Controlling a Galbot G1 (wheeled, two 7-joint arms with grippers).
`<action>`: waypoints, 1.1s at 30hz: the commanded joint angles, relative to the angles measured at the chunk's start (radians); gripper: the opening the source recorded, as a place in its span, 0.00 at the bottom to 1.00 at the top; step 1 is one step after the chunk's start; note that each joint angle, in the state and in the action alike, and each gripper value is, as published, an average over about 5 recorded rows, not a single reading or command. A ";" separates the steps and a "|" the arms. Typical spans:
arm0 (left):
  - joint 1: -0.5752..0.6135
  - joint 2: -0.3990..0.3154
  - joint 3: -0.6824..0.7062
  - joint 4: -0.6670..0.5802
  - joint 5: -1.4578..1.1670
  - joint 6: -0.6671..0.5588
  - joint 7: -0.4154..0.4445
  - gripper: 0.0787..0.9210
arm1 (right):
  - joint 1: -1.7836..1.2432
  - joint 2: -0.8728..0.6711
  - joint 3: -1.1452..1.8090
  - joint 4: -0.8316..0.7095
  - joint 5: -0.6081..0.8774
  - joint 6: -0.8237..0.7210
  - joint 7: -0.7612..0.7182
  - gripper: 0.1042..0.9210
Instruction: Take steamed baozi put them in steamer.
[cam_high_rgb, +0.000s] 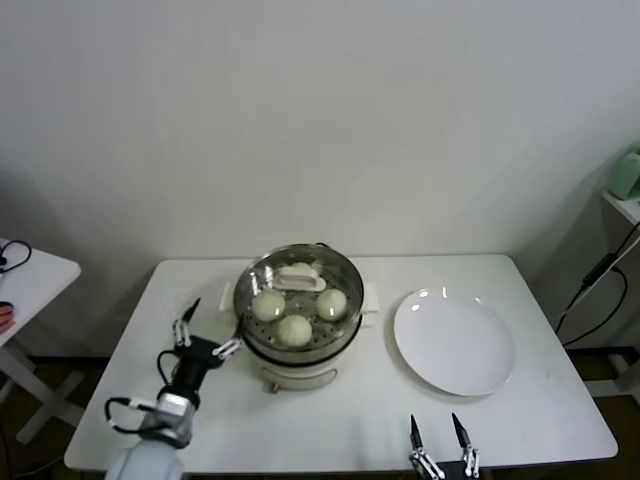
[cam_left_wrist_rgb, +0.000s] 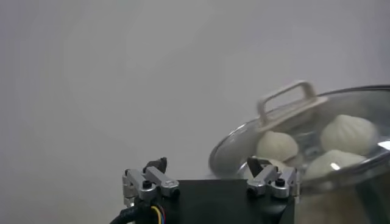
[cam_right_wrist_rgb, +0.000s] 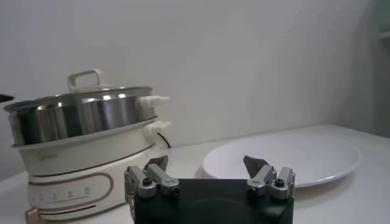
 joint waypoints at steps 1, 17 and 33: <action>0.062 -0.027 -0.184 0.243 -0.462 -0.309 0.012 0.88 | 0.003 0.000 0.000 -0.003 0.004 0.004 0.007 0.88; 0.086 -0.061 -0.161 0.326 -0.446 -0.384 0.029 0.88 | 0.009 0.005 0.002 -0.016 0.004 0.006 0.000 0.88; 0.099 -0.063 -0.152 0.333 -0.420 -0.406 0.056 0.88 | 0.009 0.007 0.000 -0.014 0.001 0.006 0.000 0.88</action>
